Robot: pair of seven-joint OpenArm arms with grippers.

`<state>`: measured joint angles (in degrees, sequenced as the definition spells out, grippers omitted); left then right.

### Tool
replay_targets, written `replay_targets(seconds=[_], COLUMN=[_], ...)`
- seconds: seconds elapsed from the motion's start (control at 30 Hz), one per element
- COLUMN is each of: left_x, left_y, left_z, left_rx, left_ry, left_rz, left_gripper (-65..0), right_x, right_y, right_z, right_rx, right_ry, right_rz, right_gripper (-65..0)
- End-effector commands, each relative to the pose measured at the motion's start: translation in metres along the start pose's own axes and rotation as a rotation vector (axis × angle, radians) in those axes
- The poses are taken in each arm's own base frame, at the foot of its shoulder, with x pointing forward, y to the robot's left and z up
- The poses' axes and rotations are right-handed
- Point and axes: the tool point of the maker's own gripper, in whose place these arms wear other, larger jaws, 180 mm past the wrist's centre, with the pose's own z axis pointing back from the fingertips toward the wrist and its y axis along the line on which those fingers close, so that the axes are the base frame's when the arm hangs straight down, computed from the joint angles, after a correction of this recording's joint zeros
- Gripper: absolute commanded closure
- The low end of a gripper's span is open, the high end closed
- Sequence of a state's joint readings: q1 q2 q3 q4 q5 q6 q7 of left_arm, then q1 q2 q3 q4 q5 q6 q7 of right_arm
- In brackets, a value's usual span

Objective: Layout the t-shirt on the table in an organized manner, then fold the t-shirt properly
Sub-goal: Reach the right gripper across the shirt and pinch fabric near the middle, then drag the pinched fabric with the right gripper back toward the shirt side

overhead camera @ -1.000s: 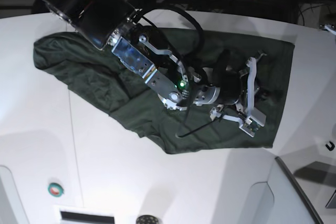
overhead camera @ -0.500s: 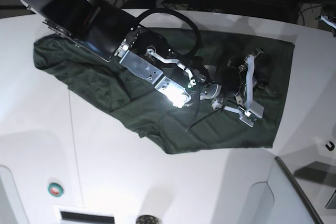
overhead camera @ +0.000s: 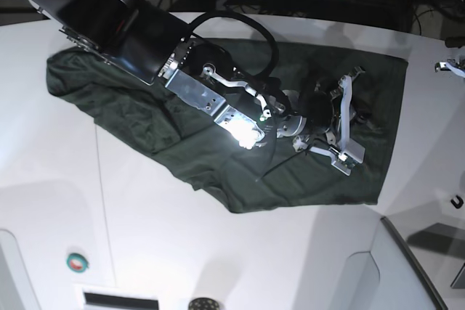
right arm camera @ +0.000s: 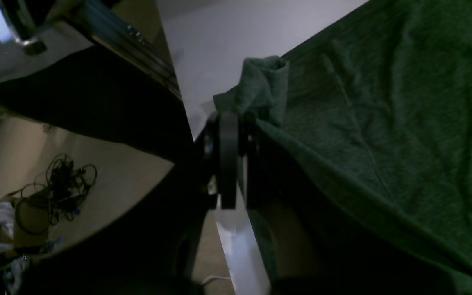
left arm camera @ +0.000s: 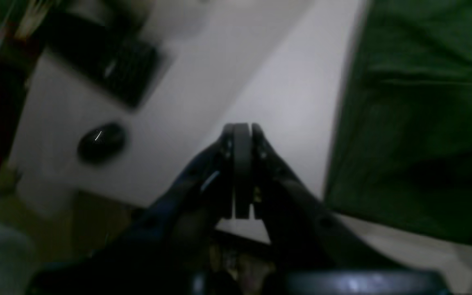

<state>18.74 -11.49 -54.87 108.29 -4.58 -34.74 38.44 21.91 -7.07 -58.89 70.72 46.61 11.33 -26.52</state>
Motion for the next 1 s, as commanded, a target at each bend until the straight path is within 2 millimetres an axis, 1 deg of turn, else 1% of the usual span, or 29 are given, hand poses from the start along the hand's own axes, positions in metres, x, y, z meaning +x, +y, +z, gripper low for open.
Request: replay_targets(seconds=[0.0,0.07,0.1,0.13,0.2,0.23,0.27,0.3,0.33,0.4,0.43,0.47,0.53,0.6,0.67,0.77,0.87,0.97], left_x=[0.009,0.010,0.008,0.008,0.002,-0.002,-0.011,-0.022,-0.034,-0.059,-0.074,-0.089,-0.116,-0.131,-0.143,-0.148,-0.146,-0.146], left_y=[0.008,0.007,0.008,0.008,0.006,0.006,0.006,0.006,0.006,0.007,0.010,0.014,0.021,0.033,0.044,0.052,0.053,0.051], left_z=[0.005,0.006,0.006,0.006,0.004,0.004,0.004,0.005,0.007,0.012,0.015,0.017,0.020,0.022,0.026,0.029,0.029,0.028], left_rx=[0.030,0.029,0.030,0.031,0.021,0.019,0.013,0.005,-0.002,-0.012,-0.017,-0.022,-0.024,0.004,0.035,0.062,0.063,0.060], left_ry=[-0.022,-0.024,-0.022,-0.023,-0.006,0.005,0.030,0.060,0.090,0.154,0.192,0.220,0.240,0.231,0.238,0.241,0.235,0.239], left_rz=[-0.018,-0.021,-0.014,-0.011,-0.011,-0.012,-0.015,-0.021,-0.023,-0.024,-0.030,-0.029,0.006,0.057,0.093,0.125,0.117,0.116], left_gripper=[0.0,0.0,0.0,0.0,0.0,0.0,0.0,0.0,0.0,0.0,0.0,0.0,0.0,0.0,0.0,0.0,0.0,0.0], right_x=[0.017,0.004,0.000,-0.002,-0.001,0.003,0.007,0.007,0.006,0.010,0.004,-0.003,-0.023,-0.045,-0.066,-0.086,-0.087,-0.091], right_y=[0.005,-0.007,-0.009,-0.010,-0.009,-0.008,-0.008,-0.009,-0.017,-0.040,-0.056,-0.070,-0.094,-0.108,-0.119,-0.129,-0.139,-0.150], right_z=[-0.002,-0.005,-0.008,-0.008,-0.008,-0.007,-0.003,0.004,0.016,0.044,0.061,0.076,0.100,0.113,0.119,0.116,0.110,0.109], right_rx=[0.019,-0.006,-0.012,-0.014,-0.013,-0.015,-0.013,-0.018,-0.042,-0.134,-0.204,-0.269,-0.378,-0.437,-0.474,-0.502,-0.515,-0.536], right_ry=[-0.042,-0.011,-0.002,0.005,0.003,-0.005,-0.020,-0.031,-0.052,-0.120,-0.151,-0.178,-0.208,-0.213,-0.197,-0.158,-0.145,-0.127], right_rz=[0.005,-0.020,-0.031,-0.034,-0.033,-0.029,-0.021,-0.015,-0.023,-0.095,-0.166,-0.233,-0.360,-0.455,-0.517,-0.559,-0.576,-0.583], right_gripper=[-0.2,-0.5,-3.2,-8.1,-23.9,-30.0,-33.5,-33.0,-30.8,-25.1,-22.8,-22.1,-22.2,-22.2,-22.2,-22.2,-22.2,-22.2])
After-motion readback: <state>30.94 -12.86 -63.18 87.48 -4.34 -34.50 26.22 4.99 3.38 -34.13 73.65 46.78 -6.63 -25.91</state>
